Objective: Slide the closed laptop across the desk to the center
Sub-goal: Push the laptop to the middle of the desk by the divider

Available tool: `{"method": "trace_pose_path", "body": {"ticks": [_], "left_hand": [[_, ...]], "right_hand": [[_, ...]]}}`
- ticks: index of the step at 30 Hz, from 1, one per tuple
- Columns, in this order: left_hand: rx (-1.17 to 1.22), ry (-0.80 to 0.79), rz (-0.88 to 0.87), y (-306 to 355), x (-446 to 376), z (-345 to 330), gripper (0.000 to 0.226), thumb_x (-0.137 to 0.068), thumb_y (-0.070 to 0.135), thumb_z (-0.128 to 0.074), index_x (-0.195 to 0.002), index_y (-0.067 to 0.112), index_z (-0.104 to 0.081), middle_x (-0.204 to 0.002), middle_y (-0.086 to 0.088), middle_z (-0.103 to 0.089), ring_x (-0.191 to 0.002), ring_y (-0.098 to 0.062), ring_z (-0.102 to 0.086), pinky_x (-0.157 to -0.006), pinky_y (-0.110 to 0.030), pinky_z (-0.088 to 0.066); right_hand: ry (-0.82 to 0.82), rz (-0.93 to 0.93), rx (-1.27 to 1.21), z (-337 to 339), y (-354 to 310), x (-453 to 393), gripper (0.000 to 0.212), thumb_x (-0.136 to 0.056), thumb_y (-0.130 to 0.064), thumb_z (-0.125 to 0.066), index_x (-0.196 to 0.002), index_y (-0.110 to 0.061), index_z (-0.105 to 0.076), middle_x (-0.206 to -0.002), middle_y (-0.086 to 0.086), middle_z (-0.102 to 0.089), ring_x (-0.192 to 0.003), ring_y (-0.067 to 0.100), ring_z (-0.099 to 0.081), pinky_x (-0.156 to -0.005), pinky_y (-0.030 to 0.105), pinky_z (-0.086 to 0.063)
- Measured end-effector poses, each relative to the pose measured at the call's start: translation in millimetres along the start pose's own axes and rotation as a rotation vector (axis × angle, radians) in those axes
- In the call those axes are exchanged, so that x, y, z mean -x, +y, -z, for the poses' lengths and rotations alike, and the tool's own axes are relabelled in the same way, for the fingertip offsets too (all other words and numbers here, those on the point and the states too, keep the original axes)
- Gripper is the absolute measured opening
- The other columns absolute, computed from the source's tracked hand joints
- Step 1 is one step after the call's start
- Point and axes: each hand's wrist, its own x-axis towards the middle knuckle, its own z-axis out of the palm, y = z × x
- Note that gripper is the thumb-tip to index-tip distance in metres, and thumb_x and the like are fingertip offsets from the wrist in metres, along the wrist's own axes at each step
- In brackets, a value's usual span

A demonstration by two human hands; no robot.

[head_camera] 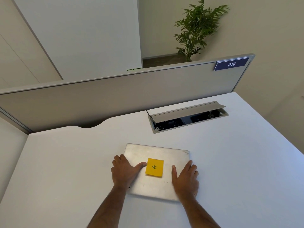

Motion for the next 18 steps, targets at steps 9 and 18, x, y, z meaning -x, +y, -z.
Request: {"method": "trace_pose_path", "body": {"ticks": [9,18], "left_hand": [[0.162,0.040,0.038,-2,4,5,0.107,-0.044,0.104,-0.052,-0.102,0.014,-0.043,-0.097,0.001,-0.053,-0.098,-0.025,-0.054,-0.075,-0.041,-0.050],[0.225,0.090,0.107,-8,16,22,0.106,-0.044,0.104,-0.051,-0.100,0.015,-0.040,-0.093,0.003,-0.048,-0.099,-0.027,-0.055,-0.075,-0.043,-0.053]], "right_hand": [[0.020,0.044,-0.092,0,5,-6,0.086,-0.091,-0.069,-0.038,-0.149,-0.008,-0.022,-0.121,0.009,-0.045,-0.102,0.028,-0.056,-0.067,0.041,-0.057],[0.002,0.153,-0.094,12,-8,-13,0.086,-0.091,-0.069,-0.037,-0.150,-0.008,-0.022,-0.125,0.009,-0.045,-0.106,0.026,-0.056,-0.072,0.040,-0.057]]}}
